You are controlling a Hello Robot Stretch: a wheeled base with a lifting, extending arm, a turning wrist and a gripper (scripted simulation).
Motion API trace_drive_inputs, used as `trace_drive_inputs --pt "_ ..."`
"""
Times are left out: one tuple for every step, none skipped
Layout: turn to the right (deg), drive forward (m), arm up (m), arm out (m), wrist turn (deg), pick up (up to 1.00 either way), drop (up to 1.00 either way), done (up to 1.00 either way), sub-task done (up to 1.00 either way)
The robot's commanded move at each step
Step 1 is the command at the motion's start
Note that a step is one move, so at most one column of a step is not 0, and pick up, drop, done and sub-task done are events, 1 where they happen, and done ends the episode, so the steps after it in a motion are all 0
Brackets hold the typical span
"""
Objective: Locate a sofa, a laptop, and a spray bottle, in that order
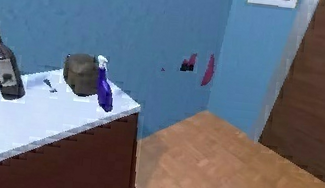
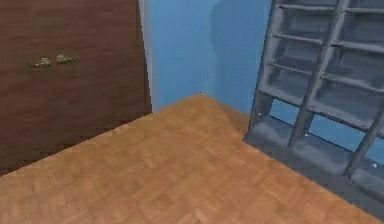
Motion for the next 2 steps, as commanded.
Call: trace_drive_inputs --pt "-15.0 0.00 0.00 0.00 0.0 0.00 0.00 0.00 0.00" --pt "0.0 0.00 0.00 0.00 0.0 0.00 0.00 1.00 0.00"
